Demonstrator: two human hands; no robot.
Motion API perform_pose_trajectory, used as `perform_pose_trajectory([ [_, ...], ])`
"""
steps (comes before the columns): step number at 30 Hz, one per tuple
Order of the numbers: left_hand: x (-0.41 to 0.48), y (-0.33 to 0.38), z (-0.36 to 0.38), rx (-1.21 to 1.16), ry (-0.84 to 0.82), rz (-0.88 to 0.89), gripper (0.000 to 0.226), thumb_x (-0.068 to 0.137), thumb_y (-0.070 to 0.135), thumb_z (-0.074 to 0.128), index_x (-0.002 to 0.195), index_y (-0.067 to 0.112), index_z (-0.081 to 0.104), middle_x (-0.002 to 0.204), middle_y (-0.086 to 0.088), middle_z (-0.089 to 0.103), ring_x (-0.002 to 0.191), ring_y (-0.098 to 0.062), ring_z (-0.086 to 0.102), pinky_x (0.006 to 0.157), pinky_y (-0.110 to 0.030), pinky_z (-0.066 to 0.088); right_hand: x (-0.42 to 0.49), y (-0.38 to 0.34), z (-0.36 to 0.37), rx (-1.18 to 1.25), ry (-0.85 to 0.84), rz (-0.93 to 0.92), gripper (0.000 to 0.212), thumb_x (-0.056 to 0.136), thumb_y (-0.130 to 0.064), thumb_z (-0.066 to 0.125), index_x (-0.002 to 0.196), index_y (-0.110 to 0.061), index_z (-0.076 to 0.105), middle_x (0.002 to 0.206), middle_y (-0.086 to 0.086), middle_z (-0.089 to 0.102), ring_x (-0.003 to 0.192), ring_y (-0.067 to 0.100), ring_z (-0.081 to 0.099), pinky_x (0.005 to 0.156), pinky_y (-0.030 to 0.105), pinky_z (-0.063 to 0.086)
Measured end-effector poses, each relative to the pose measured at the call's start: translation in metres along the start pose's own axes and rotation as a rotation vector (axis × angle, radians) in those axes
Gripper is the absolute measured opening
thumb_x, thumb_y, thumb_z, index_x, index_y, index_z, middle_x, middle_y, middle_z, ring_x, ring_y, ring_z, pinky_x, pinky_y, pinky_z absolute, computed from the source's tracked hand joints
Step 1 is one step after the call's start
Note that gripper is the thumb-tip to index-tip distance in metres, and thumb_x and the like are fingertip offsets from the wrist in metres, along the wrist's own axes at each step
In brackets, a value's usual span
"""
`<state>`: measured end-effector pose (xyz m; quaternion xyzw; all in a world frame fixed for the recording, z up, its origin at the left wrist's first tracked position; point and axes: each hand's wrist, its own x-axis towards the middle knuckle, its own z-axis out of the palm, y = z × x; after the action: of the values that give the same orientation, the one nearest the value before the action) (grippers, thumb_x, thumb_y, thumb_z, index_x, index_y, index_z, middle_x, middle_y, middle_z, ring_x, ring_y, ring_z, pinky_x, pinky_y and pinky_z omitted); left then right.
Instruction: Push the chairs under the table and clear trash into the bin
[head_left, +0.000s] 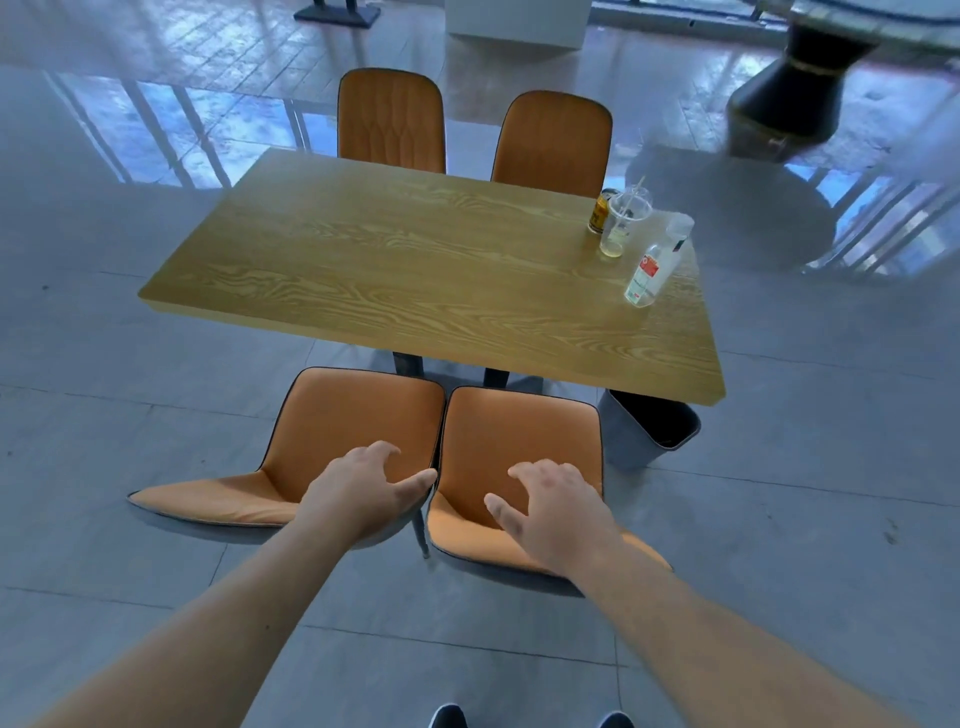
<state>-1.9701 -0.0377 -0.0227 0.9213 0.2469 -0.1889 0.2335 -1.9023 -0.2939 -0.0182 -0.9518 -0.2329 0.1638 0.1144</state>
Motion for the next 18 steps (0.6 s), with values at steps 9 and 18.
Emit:
perform_pose_trajectory([
  [9, -0.011, 0.136, -0.069, 0.124, 0.197, 0.246, 0.102, 0.071, 0.100, 0.033, 0.150, 0.035, 0.043, 0.152, 0.004, 0.050, 0.137, -0.022, 0.046, 0.100, -0.045, 0.048, -0.013, 0.040, -0.131, -0.075, 0.236, -0.026, 0.082, 0.091, -0.080, 0.024, 0.146, -0.024, 0.049, 0.139, -0.001, 0.058, 0.132, 0.022, 0.046, 0.108, 0.042, 0.039],
  [18, -0.035, 0.240, -0.057, 0.181, 0.283, 0.319, 0.096, 0.078, 0.095, 0.039, 0.152, 0.034, 0.039, 0.158, 0.004, 0.043, 0.143, -0.024, 0.037, 0.112, -0.046, 0.040, -0.025, 0.123, -0.179, -0.068, 0.271, -0.034, 0.091, 0.086, -0.085, 0.026, 0.151, -0.023, 0.042, 0.148, 0.003, 0.051, 0.142, 0.025, 0.038, 0.117, 0.047, 0.032],
])
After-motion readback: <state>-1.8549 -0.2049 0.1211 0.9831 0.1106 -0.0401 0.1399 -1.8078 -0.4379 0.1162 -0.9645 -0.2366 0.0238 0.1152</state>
